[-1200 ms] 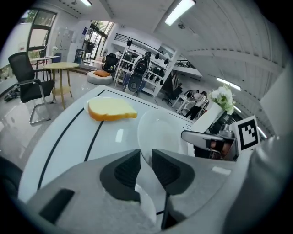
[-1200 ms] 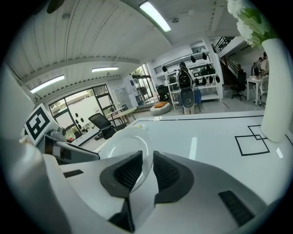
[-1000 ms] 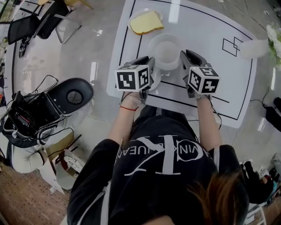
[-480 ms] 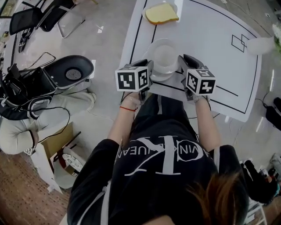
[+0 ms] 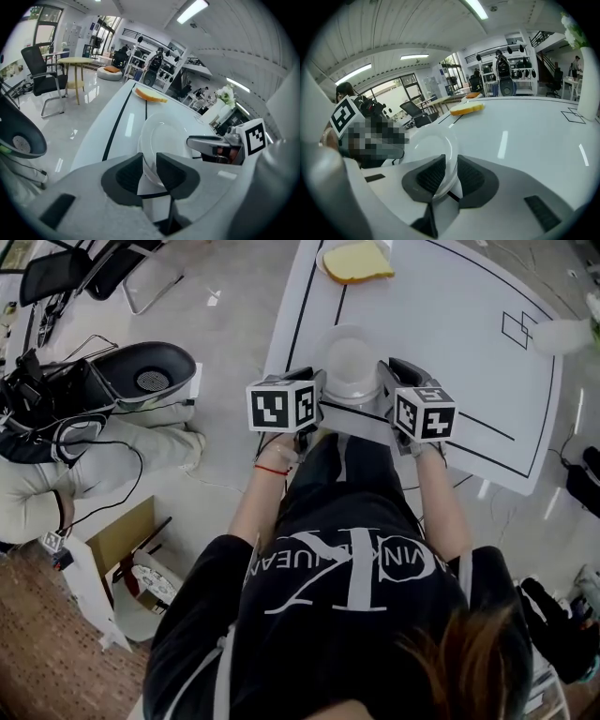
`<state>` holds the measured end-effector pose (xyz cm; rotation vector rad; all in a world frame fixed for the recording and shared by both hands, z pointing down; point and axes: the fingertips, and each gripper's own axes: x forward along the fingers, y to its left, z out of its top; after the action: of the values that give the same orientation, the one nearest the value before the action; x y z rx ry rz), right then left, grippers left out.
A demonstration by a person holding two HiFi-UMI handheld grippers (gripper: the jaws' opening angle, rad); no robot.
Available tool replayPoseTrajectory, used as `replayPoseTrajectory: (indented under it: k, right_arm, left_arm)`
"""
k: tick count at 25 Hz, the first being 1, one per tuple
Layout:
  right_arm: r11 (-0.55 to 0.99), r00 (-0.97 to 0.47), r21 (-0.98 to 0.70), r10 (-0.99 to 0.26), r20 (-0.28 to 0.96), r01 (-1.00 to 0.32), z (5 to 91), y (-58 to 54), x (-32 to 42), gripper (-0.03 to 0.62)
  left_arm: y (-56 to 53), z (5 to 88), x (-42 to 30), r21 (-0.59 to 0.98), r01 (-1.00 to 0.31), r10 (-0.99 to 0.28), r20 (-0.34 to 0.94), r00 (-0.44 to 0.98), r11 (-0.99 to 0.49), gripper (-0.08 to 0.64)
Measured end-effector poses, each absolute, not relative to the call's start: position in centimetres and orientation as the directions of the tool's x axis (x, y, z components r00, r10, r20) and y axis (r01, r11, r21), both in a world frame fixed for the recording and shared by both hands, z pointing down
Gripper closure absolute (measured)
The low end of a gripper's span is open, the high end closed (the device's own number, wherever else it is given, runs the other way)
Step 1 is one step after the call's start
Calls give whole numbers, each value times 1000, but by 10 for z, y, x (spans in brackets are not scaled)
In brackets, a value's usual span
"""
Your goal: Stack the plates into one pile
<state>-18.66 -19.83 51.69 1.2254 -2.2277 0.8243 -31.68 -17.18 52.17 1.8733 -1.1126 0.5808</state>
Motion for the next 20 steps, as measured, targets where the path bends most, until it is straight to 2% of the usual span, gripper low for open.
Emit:
replayPoseTrajectory:
  k: [12,18,20]
  right_arm:
    - [455,-484,-239,-555,677,-857,524,-189,-187,503]
    - [494,-454,-166,-550,701,-854,532,-192,-179,500]
    - [501,-443,-143,-553,705,-854,535,-197,-174,525]
  left_arm:
    - [-160,533,-315,392,-871,-399,778,485,-295,463]
    - [-161,541,-306,406,-867,-385,780,493,-288,459]
    - [-166,543,-302,405,-870,-391,780,489,-280,457]
